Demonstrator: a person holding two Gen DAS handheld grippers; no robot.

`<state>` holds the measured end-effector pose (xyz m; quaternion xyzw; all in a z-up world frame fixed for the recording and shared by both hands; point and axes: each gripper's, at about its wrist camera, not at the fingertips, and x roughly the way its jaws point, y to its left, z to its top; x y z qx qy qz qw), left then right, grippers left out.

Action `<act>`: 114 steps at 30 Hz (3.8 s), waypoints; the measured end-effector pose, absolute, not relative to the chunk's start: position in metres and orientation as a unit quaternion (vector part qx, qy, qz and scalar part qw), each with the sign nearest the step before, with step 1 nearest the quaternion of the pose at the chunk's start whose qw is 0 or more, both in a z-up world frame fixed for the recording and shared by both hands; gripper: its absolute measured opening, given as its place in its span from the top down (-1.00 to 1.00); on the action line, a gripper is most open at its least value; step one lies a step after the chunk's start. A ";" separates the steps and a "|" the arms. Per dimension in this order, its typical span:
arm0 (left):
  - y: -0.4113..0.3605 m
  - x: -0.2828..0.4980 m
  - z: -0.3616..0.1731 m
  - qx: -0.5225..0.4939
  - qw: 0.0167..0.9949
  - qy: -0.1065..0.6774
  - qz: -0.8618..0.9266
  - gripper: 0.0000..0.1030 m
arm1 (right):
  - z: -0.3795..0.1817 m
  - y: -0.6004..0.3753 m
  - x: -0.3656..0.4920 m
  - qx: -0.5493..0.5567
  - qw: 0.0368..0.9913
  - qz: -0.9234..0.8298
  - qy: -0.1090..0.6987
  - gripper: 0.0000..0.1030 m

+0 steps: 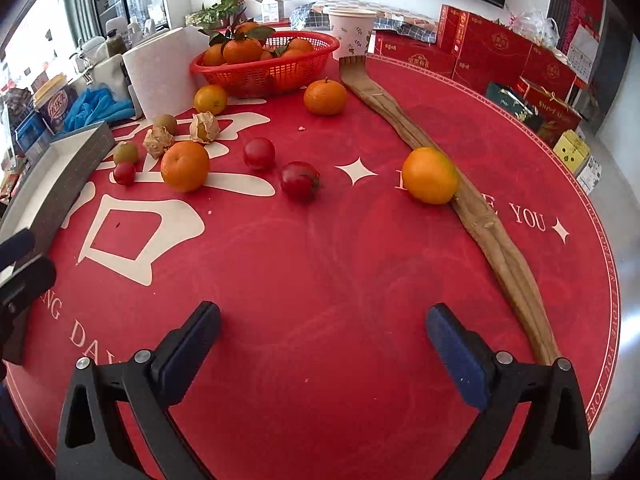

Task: Organize fruits
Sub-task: 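Release the physalis into the white tray with the right gripper, then grasp the large orange with the left gripper while the right gripper grasps a red tomato, then lower the orange and tomato into the white tray and open both grippers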

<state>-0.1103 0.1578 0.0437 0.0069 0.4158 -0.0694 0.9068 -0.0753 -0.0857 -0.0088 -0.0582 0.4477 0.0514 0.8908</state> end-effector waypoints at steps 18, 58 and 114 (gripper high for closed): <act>0.092 -0.005 0.011 0.033 0.887 0.456 -0.065 0.11 | -0.009 -0.093 -0.082 -0.063 0.899 0.070 0.427 -1.00; 0.177 -0.110 0.032 -0.048 0.915 0.399 -0.035 0.25 | 0.024 -0.052 -0.033 -0.020 0.904 0.092 0.416 0.52; 0.387 -0.174 0.019 -0.254 0.868 0.357 0.233 0.12 | 0.011 0.188 -0.067 -0.088 0.823 0.332 0.452 0.26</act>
